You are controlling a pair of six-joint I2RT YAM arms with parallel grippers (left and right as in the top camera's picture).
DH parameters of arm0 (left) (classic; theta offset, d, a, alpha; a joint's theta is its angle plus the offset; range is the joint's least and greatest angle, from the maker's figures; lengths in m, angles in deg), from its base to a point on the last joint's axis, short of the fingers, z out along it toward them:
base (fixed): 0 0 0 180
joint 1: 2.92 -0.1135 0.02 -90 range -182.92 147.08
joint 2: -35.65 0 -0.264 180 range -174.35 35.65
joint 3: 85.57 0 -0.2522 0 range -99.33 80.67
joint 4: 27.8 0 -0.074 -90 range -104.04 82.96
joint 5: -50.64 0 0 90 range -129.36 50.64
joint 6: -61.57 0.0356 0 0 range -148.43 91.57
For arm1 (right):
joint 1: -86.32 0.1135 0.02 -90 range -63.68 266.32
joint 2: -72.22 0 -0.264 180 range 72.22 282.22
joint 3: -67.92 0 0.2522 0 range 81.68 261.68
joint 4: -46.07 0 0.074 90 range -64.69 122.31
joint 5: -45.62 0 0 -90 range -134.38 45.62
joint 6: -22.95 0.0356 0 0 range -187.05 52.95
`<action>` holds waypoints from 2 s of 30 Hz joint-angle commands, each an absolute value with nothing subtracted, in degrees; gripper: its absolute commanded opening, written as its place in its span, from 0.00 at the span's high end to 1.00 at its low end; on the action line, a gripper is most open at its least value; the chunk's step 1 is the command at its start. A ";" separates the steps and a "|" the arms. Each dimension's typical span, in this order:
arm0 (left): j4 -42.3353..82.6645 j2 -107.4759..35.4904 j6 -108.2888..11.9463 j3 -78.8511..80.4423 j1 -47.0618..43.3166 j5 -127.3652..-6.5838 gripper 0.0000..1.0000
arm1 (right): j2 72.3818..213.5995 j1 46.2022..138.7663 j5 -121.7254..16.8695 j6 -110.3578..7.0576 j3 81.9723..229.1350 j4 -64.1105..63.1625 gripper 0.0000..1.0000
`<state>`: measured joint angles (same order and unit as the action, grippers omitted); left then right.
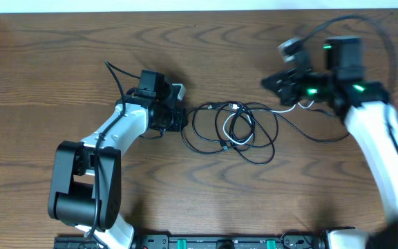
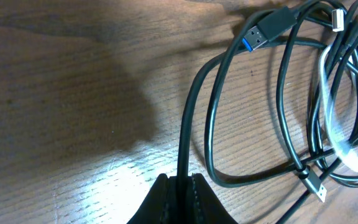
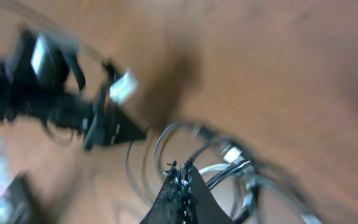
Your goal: Untangle cables
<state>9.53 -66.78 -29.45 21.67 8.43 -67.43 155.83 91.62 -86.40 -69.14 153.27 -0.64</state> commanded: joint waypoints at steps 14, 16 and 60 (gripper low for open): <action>9.66 -67.02 -28.25 20.58 8.28 -66.71 0.91 | 154.94 99.31 -74.71 -71.26 151.13 -11.44 0.47; 9.66 -67.02 -28.27 20.58 8.28 -66.71 0.91 | 158.28 101.94 -74.69 -72.94 151.11 -11.46 0.44; 9.71 -67.02 -28.27 20.58 8.28 -66.71 0.91 | 173.84 104.21 -103.28 -73.31 161.16 -10.12 0.99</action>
<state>9.55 -66.78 -29.43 21.67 8.43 -67.26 178.37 105.41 -102.23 -74.93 157.64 -10.23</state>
